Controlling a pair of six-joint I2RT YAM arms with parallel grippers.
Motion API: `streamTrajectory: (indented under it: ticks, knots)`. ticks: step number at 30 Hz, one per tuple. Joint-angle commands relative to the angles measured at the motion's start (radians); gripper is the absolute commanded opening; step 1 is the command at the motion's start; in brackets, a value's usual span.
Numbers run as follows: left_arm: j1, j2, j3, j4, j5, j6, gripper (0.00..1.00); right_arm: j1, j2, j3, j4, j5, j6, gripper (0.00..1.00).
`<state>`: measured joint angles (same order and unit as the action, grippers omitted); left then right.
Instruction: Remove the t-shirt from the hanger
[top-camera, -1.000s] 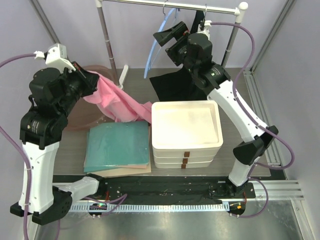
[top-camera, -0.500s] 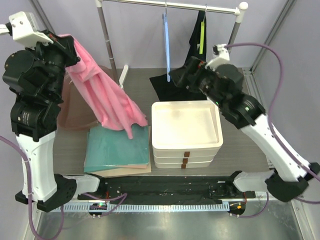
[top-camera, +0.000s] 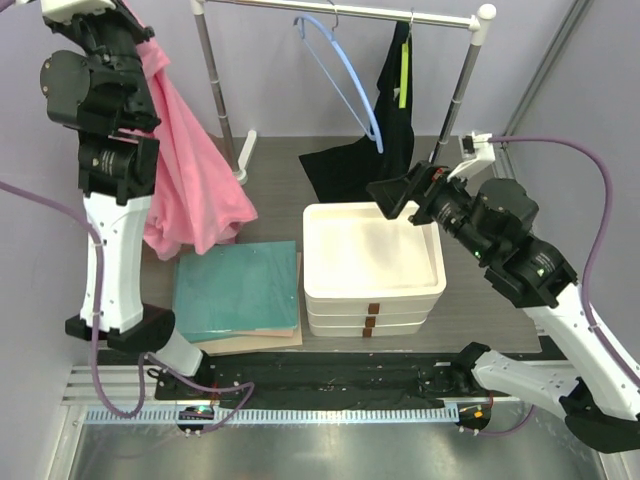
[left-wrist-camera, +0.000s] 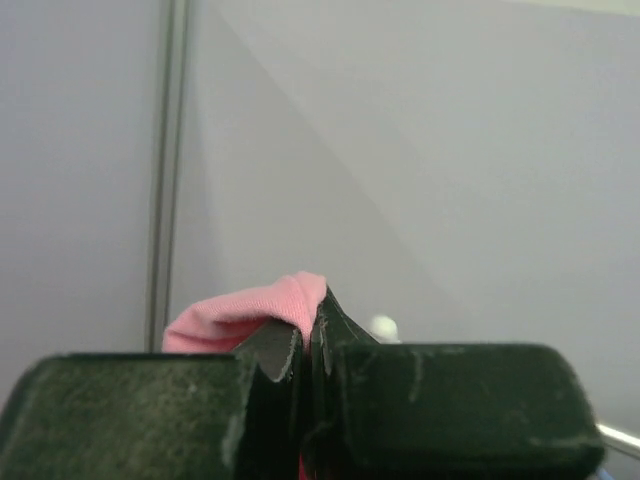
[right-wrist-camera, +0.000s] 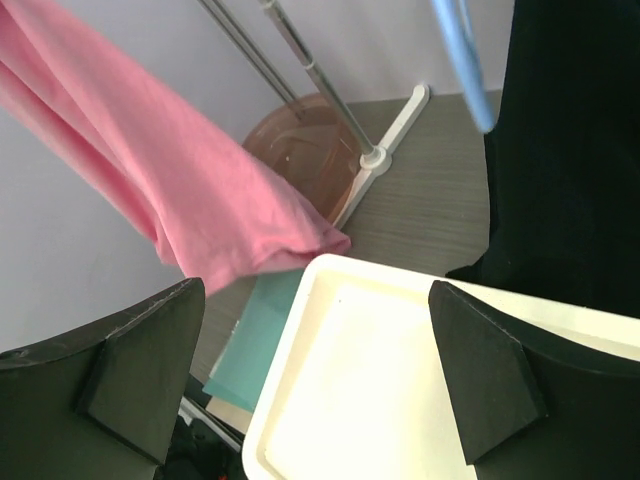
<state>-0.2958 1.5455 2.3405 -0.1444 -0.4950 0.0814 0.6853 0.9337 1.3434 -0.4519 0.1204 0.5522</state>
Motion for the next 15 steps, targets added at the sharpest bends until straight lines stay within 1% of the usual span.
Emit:
streamTrajectory:
  ticks: [1,2,3,4,6,8,9,10,11,12,13,15]
  knots:
    - [0.090,0.059,0.129,0.338,-0.027,0.069,0.00,0.002,0.014,-0.019,-0.024,-0.065,-0.040,1.00]
    - [0.119,0.076,0.153,0.350,-0.022,0.022,0.00,0.002,0.019,-0.023,-0.031,-0.070,-0.044,0.99]
    - [0.179,0.112,0.195,0.361,-0.002,-0.076,0.00,0.002,0.022,-0.026,-0.037,-0.071,-0.046,1.00]
    - [0.205,0.131,0.212,0.367,0.025,-0.128,0.00,0.002,0.027,-0.029,-0.042,-0.074,-0.046,0.99]
    - [0.251,0.168,0.229,0.425,0.053,-0.169,0.00,0.002,0.039,-0.027,-0.056,-0.090,-0.055,1.00]
    - [0.286,0.206,0.235,0.445,0.085,-0.222,0.00,0.002,0.043,-0.029,-0.062,-0.090,-0.060,1.00]
    - [0.337,0.212,0.244,0.434,0.096,-0.242,0.00,0.002,0.047,-0.029,-0.067,-0.090,-0.061,1.00]
    - [0.354,0.218,0.244,0.431,0.092,-0.268,0.00,0.002,0.048,-0.026,-0.071,-0.094,-0.061,1.00]
    - [0.395,0.217,0.241,0.405,0.095,-0.294,0.00,0.002,0.054,-0.024,-0.074,-0.094,-0.061,1.00]
    - [0.421,0.215,0.215,0.402,0.108,-0.324,0.00,0.002,0.056,-0.023,-0.074,-0.097,-0.063,1.00]
    - [0.446,0.211,0.201,0.408,0.142,-0.386,0.00,0.000,0.057,-0.023,-0.074,-0.097,-0.063,1.00]
    - [0.486,0.208,0.177,0.381,0.147,-0.414,0.00,0.002,0.066,-0.017,-0.074,-0.093,-0.070,0.99]
